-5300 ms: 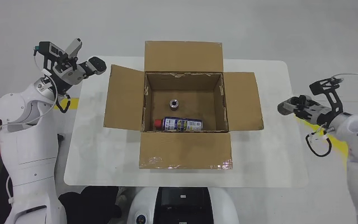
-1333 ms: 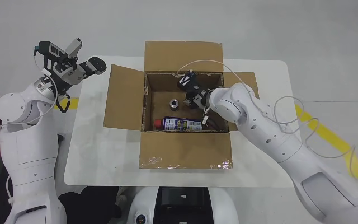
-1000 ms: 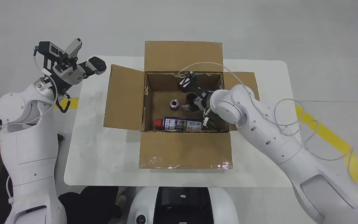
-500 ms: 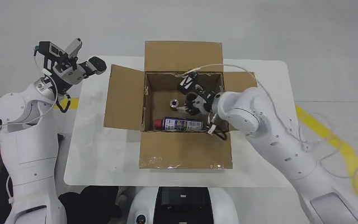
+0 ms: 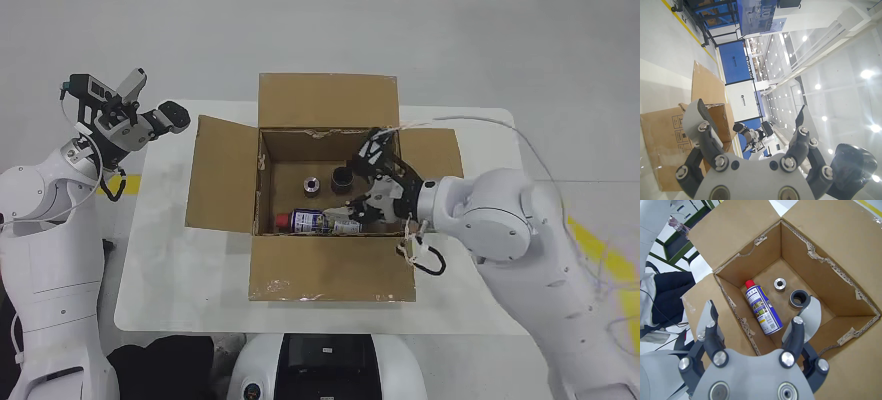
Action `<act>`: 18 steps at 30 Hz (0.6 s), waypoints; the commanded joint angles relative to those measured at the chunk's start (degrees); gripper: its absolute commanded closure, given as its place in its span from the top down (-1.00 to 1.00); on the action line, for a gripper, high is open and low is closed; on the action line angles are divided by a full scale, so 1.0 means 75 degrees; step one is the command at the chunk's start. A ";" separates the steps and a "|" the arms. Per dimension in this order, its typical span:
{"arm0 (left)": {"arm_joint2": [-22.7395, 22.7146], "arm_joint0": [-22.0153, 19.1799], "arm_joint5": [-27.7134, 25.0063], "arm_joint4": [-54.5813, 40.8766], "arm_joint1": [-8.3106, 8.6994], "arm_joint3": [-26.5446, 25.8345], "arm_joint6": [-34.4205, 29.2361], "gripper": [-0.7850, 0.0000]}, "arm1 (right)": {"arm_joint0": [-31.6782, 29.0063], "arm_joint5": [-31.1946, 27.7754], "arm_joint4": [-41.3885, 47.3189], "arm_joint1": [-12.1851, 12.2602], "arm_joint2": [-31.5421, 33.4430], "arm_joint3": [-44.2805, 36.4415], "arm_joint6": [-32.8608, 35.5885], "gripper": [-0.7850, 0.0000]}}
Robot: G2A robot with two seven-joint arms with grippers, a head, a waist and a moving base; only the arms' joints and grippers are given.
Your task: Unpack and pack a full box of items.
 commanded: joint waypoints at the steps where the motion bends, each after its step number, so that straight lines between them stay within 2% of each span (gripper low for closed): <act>1: 0.0000 0.0000 0.0000 0.0000 0.0000 0.0000 0.0000 1.00 | -0.0145 -0.0055 0.0356 0.0044 0.0278 -0.0026 0.0029 0.81; 4: 0.0000 0.0000 0.0000 0.0000 0.0000 0.0000 0.0000 1.00 | -0.0365 -0.0010 0.0882 0.0104 0.0676 -0.0056 0.0049 0.85; 6: 0.0000 0.0000 0.0000 0.0000 0.0000 0.0000 0.0000 1.00 | -0.0530 -0.0024 0.1464 0.0142 0.0926 -0.0100 0.0147 1.00; 13: 0.0000 0.0000 0.0000 0.0000 0.0000 0.0000 0.0000 1.00 | -0.0957 -0.0024 0.1940 0.0298 0.1646 -0.0418 0.0503 1.00; 18: 0.0000 0.0000 0.0000 0.0000 0.0000 0.0000 0.0000 1.00 | -0.1249 -0.0007 0.2239 0.0413 0.2316 -0.0098 0.0587 1.00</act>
